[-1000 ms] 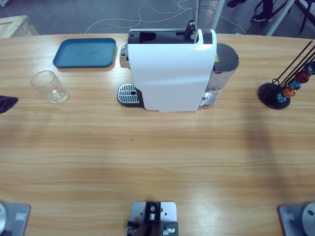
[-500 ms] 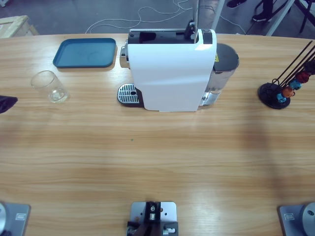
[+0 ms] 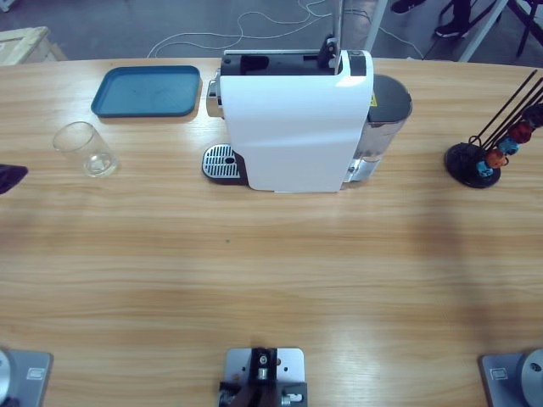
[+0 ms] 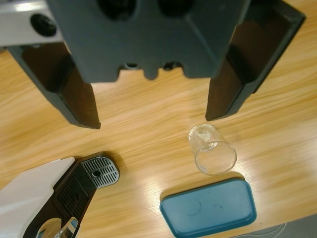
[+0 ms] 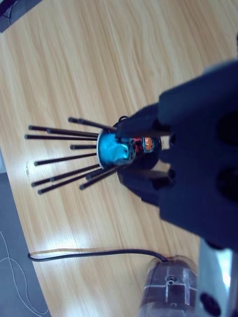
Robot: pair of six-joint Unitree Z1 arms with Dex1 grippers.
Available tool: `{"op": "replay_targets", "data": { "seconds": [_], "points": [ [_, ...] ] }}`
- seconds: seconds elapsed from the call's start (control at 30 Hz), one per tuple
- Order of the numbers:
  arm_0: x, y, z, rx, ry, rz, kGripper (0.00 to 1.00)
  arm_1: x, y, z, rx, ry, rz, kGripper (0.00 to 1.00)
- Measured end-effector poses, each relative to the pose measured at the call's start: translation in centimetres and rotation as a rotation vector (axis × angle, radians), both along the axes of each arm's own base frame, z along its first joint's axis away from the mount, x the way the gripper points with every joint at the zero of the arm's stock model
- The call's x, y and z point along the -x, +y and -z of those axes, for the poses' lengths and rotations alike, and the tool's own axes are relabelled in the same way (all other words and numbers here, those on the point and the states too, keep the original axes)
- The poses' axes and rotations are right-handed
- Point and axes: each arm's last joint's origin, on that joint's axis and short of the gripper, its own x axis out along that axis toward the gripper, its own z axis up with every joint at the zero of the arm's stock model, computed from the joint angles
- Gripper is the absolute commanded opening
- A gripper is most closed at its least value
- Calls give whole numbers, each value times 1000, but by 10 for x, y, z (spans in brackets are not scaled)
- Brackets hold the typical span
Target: Pour coffee
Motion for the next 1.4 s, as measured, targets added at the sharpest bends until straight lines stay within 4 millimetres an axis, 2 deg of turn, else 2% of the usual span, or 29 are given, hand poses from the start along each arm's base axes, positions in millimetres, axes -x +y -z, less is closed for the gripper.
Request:
{"op": "replay_targets", "data": {
  "seconds": [0.3, 0.33, 0.4, 0.5, 0.53, 0.63, 0.77, 0.9, 1.03, 1.07, 1.17, 1.27, 1.33, 1.4],
  "points": [
    [1, 1, 2, -1, 1, 0, 908, 0, -1, -1, 13, -6, 18, 0],
    [1, 1, 2, -1, 1, 0, 908, 0, -1, -1, 15, -6, 20, 28],
    [1, 1, 2, -1, 1, 0, 908, 0, -2, -1, 18, -7, 24, 617],
    [1, 1, 2, -1, 1, 0, 908, 0, -2, -1, 18, -7, 24, 955],
    [1, 1, 2, -1, 1, 0, 908, 0, -2, -1, 17, -8, 24, 997],
    [1, 1, 2, -1, 1, 0, 908, 0, -2, -1, 16, -6, 25, 995],
    [1, 2, 2, 1, -1, 0, 908, 0, -2, -1, 15, -6, 27, 835],
    [2, 2, 1, 5, -4, 0, 908, 0, -2, -1, 12, -6, 29, 790],
    [2, 3, 1, 7, -7, 0, 908, 0, -2, -1, 7, -7, 33, 549],
    [3, 3, 1, 8, -7, 0, 908, 0, -2, -1, 5, -7, 34, 532],
    [3, 3, 1, 10, -9, 0, 908, 0, -2, 0, 1, -6, 39, 316],
    [3, 3, 1, 11, -10, 0, 908, 0, -2, 1, 6, -5, 46, 285],
    [3, 3, 1, 11, -10, 0, 908, -1, -2, 1, 9, -4, 52, 201],
    [3, 3, 1, 11, -10, 0, 908, -1, -2, 2, 11, 1, 54, 200]
  ]
}}
